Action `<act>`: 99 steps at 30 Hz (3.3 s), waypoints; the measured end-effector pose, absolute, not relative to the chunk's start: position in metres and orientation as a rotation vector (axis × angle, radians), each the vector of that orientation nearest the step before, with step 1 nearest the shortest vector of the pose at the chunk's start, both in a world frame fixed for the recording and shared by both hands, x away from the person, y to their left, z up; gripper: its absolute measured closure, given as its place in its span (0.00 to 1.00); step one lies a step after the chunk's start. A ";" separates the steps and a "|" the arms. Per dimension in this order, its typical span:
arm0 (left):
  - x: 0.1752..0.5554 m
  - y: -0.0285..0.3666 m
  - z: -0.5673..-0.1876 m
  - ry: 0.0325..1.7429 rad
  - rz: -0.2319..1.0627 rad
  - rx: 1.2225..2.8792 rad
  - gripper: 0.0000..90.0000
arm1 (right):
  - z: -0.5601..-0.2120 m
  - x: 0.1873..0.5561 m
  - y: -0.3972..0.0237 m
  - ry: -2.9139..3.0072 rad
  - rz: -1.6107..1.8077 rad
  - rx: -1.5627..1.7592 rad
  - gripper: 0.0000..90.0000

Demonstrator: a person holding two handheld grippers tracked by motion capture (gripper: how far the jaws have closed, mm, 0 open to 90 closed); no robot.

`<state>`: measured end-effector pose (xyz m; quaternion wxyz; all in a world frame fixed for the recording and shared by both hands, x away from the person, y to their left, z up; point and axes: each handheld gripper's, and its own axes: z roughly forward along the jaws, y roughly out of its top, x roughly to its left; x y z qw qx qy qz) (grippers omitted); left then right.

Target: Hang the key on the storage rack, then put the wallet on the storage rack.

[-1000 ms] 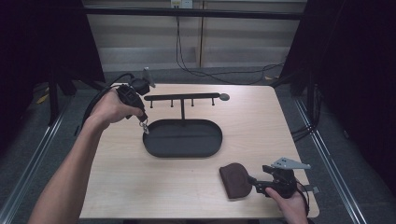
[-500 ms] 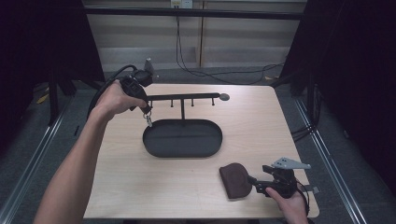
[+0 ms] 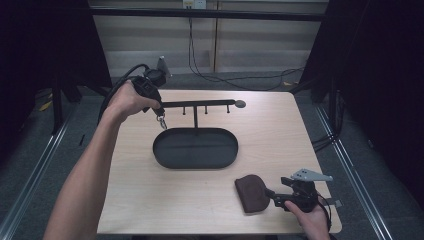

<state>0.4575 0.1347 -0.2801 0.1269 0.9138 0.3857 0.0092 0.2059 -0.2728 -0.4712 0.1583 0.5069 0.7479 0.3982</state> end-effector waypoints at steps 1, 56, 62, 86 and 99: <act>0.458 0.136 -0.280 1.123 0.016 2.655 0.99 | -0.471 0.206 -0.273 2.137 1.138 1.449 0.24; 0.416 0.183 -0.299 1.115 0.137 2.456 0.73 | -0.472 0.207 -0.271 2.155 1.126 1.443 0.24; 0.404 0.194 -0.313 1.097 0.150 2.411 0.73 | -0.472 0.208 -0.271 2.149 1.130 1.450 0.24; 0.331 0.241 -0.379 1.101 0.205 2.149 0.36 | -0.473 0.209 -0.272 2.144 1.132 1.471 0.24; 0.290 0.253 -0.431 1.175 0.154 2.084 0.18 | -0.473 0.210 -0.272 2.134 1.139 1.488 0.23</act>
